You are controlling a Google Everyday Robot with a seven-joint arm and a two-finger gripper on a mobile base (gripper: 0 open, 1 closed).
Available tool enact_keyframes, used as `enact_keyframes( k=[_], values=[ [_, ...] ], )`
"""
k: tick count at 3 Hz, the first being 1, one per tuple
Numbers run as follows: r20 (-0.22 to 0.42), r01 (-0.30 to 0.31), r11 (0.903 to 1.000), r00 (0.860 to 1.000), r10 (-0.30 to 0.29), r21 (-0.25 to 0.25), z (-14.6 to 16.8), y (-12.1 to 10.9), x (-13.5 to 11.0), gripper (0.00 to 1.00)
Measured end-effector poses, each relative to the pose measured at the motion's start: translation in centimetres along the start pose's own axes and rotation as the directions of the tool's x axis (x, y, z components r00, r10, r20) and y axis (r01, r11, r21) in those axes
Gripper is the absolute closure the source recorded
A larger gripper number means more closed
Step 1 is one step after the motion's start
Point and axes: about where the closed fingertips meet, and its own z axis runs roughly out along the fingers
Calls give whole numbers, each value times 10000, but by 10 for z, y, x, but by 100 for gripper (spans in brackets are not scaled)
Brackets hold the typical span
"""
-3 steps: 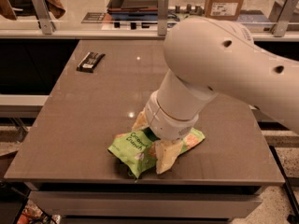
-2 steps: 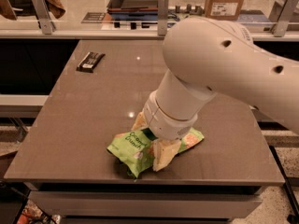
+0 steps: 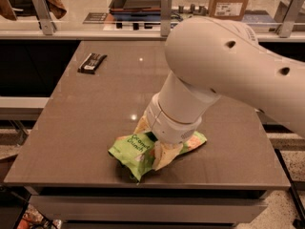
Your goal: Move green rice chip bag near rxbar chocolate
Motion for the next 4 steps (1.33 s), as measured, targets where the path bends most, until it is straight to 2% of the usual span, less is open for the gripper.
enact_keyframes(
  k=[1, 2, 3, 4],
  values=[
    [-1, 2, 10000, 10000, -2, 1, 0, 0, 0, 100],
    [-332, 374, 9993, 9988, -374, 14, -6, -22, 1, 100],
    [-1008, 1074, 9942, 9891, -1074, -54, -19, -61, 1, 100],
    [-1872, 1958, 9806, 9636, -1910, 73, -39, -110, 6, 100]
  ],
)
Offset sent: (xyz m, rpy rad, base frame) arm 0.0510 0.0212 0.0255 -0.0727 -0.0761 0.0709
